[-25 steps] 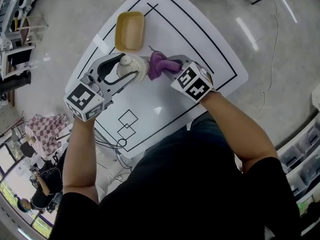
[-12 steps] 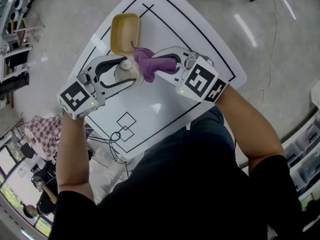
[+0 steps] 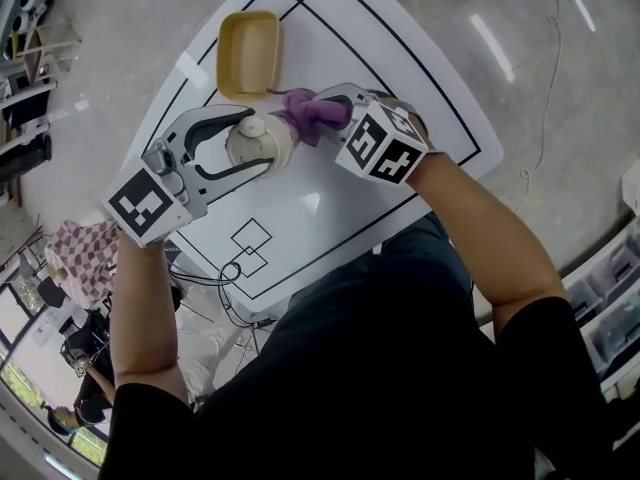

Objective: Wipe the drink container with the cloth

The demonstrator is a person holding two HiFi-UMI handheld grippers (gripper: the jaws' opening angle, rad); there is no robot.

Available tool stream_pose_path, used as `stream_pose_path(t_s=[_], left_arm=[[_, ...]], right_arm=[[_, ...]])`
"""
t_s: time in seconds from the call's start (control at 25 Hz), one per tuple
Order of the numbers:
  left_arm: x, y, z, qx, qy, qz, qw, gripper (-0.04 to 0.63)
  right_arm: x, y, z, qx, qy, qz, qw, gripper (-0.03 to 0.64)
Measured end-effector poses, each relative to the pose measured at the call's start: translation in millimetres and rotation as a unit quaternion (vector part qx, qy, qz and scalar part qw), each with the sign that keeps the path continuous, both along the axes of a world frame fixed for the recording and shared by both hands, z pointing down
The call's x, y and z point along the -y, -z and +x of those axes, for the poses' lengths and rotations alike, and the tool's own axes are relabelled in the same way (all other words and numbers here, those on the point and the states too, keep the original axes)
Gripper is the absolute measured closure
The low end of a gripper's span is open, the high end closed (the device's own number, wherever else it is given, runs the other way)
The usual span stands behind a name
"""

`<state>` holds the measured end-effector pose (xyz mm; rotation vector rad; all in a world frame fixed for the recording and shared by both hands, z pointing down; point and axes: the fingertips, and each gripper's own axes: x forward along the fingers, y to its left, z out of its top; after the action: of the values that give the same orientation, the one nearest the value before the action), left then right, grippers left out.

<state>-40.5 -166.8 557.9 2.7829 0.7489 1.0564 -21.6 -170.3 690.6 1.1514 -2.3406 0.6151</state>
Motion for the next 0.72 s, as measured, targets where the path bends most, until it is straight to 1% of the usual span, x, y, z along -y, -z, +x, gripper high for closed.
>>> stream_pose_path(t_s=[0.16,0.32,0.52,0.6,0.72], left_arm=[[0.6,-2.2,-2.2,0.001,0.000,-0.006,1.0000,0.311],[1.0,-2.7,-3.5,0.002,-0.011,-0.008,0.9999,0.311],[-4.7,-4.6,-6.2,0.020,-0.075,0.000,0.9970,0.314],[-10.3,-3.7,-6.1,0.022,-0.105,0.003,0.9942,0.314],[-18.5,-4.0,-8.9,0.027,-0.145,0.008,0.9891,0.318]], right_arm=[[2.3,-23.2,-3.4,-0.018,0.003,-0.024,1.000,0.538],[2.8,-28.3,-4.8,-0.013,-0.002,-0.031,0.999,0.538],[0.2,-22.5,-1.4,0.012,-0.010,-0.029,0.999,0.537],[0.0,-9.4,5.7,0.040,-0.027,-0.018,0.999,0.537],[6.6,24.5,14.1,0.092,-0.041,0.018,0.995,0.535]])
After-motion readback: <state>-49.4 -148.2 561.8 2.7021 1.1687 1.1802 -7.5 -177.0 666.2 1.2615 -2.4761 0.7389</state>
